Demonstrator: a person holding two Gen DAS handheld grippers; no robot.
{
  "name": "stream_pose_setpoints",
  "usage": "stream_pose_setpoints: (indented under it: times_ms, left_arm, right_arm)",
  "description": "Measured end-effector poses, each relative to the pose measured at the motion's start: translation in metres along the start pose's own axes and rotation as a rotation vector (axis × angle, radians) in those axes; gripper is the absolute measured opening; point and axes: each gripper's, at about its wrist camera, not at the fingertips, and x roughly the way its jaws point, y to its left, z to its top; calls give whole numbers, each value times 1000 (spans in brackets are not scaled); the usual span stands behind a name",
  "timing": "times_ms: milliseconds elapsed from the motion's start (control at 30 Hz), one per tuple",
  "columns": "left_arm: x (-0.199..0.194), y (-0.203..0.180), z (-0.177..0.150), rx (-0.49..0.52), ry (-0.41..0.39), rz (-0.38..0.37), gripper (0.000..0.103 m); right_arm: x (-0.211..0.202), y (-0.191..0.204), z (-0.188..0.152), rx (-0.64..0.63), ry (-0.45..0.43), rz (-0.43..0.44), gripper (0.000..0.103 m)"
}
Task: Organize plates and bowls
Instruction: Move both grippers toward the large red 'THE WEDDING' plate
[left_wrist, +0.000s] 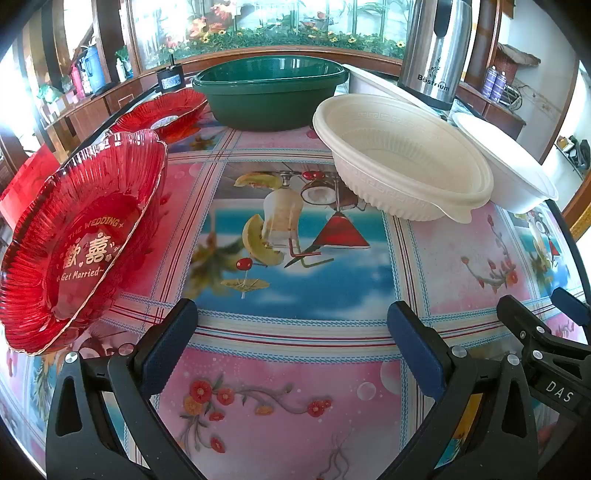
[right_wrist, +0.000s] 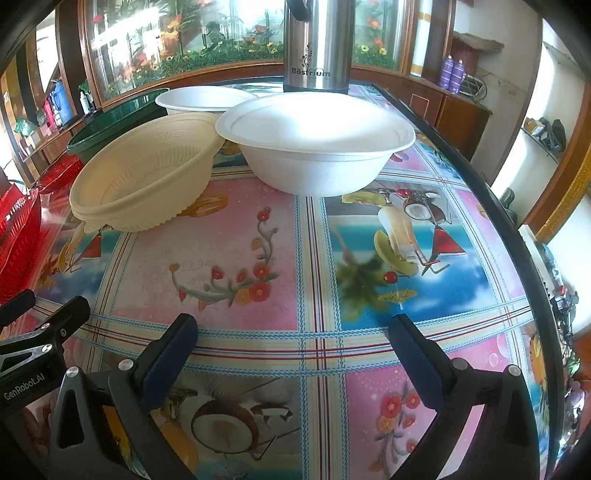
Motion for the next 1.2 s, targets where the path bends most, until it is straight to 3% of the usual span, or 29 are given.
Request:
stream_pose_setpoints:
  times_ms: [433, 700, 900, 1033, 1200]
  left_arm:
    - [-1, 0, 1, 4, 2, -1, 103]
    - [-14, -5, -18, 36, 31, -16, 103]
    - [-45, 3, -36, 78, 5, -30, 103]
    - [-70, 17, -38, 88, -52, -32, 103]
    - [-93, 59, -34, 60, -97, -14, 103]
  right_arm:
    - [0, -1, -1, 2, 0, -1, 103]
    - [0, 3, -2, 3, 23, 7, 103]
    - [-25, -6, -13, 115, 16, 217, 103]
    - [-48, 13, -13, 48, -26, 209, 103]
    - [-68, 45, -3, -20, -75, 278, 103]
